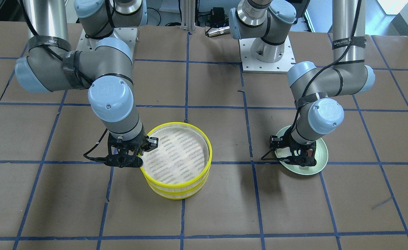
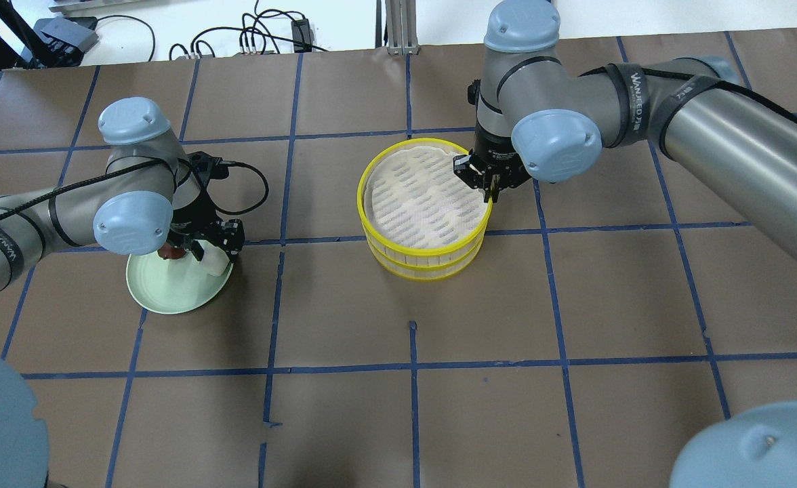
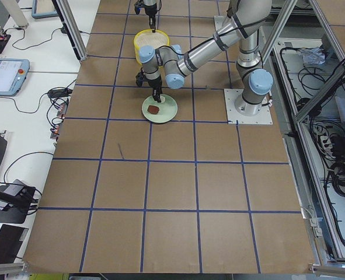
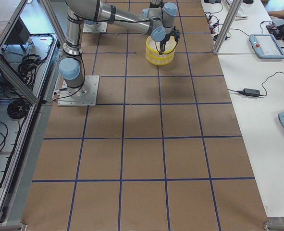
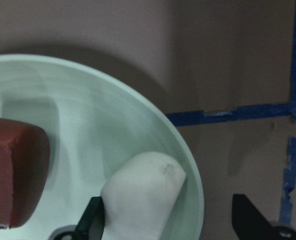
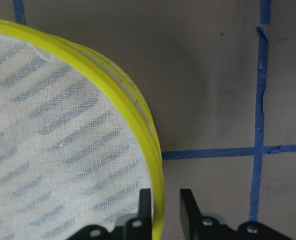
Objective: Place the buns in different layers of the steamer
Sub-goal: 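Grasp the white bun with the left gripper while the right lifts the top steamer tier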
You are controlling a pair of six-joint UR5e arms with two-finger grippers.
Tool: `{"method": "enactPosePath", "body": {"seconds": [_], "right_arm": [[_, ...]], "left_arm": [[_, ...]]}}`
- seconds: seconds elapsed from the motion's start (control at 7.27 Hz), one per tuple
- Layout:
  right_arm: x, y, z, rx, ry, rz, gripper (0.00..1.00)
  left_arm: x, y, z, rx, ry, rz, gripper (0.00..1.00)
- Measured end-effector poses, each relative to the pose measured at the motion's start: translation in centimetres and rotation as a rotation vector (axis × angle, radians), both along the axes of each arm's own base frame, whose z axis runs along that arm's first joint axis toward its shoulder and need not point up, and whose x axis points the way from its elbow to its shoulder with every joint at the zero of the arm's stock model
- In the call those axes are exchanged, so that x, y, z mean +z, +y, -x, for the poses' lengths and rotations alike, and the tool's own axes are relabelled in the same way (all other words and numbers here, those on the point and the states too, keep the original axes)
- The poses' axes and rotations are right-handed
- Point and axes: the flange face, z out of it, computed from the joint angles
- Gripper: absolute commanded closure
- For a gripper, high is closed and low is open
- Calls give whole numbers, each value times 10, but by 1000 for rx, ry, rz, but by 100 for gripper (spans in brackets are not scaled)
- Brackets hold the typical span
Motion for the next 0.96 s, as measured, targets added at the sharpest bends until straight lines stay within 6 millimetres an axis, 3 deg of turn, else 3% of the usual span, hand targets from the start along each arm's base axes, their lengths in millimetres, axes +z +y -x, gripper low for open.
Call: {"method": "enactPosePath", "body": {"seconds": [0.14, 0.41, 0.55, 0.69, 0.96], "right_arm": [[5, 2, 1, 3, 11, 5, 93], [40, 9, 17, 27, 35, 8, 92], [58, 8, 37, 64, 49, 13, 92], [67, 1, 69, 73, 74, 13, 92], [70, -12, 129, 75, 95, 4, 92]], "left_arm": [[7, -4, 0, 3, -3, 16, 33], [16, -10, -1, 4, -4, 38, 33], [17, -10, -1, -3, -6, 39, 33], [16, -10, -2, -7, -9, 36, 38], [11, -6, -2, -10, -10, 23, 74]]}}
